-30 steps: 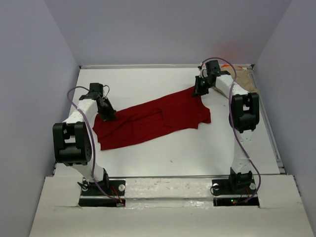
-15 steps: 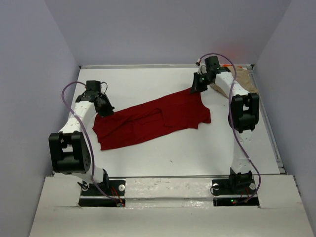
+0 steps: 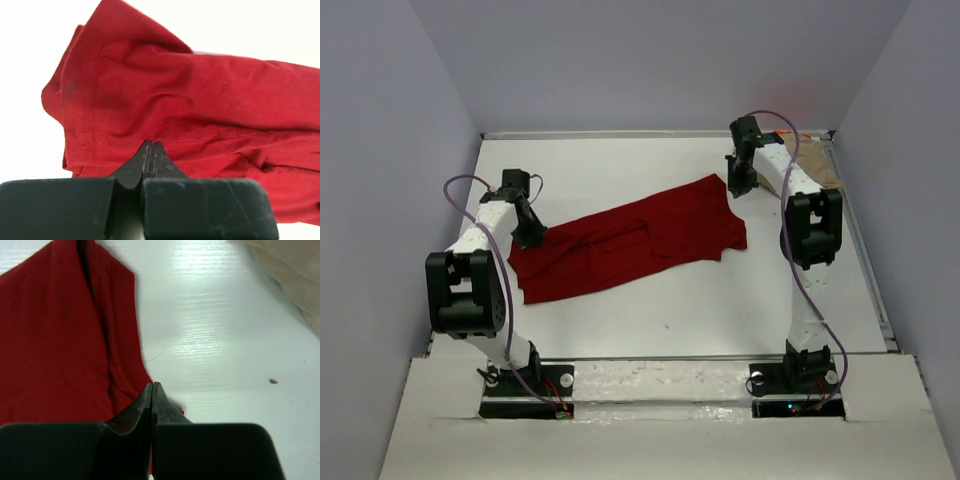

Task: Fold and stack the t-shirts
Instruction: Fold the tshirt

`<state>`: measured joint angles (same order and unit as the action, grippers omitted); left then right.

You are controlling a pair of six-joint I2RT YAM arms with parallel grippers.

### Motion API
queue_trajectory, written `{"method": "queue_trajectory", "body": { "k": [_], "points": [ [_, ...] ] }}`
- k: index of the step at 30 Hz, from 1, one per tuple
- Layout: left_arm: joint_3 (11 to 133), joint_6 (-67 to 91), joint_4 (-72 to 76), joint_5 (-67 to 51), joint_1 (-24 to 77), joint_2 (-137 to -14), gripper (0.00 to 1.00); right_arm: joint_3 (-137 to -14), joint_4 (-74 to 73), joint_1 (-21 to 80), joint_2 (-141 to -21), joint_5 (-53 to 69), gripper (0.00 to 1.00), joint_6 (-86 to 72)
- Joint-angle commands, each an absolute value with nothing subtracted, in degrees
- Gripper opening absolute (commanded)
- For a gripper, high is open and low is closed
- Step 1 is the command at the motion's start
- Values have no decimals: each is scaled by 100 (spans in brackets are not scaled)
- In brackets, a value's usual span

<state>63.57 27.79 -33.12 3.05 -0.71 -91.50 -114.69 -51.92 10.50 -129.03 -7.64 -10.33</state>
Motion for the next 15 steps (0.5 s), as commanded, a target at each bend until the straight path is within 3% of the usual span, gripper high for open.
{"method": "queue_trajectory", "body": {
  "k": [1, 6, 15],
  "points": [
    [6284, 3076, -3664, 624, -35, -9018, 0, -11418, -5257, 1143, -12912, -671, 0, -1090],
    [6293, 3111, -3770, 720, -35, -8956, 0, -11224, -4896, 1143, -12823, 411, 0, -1099],
    [5880, 3199, -3674, 730, -35, -8895, 0, -11303, -4861, 1248, -13069, 518, 0, -967]
  ]
}}
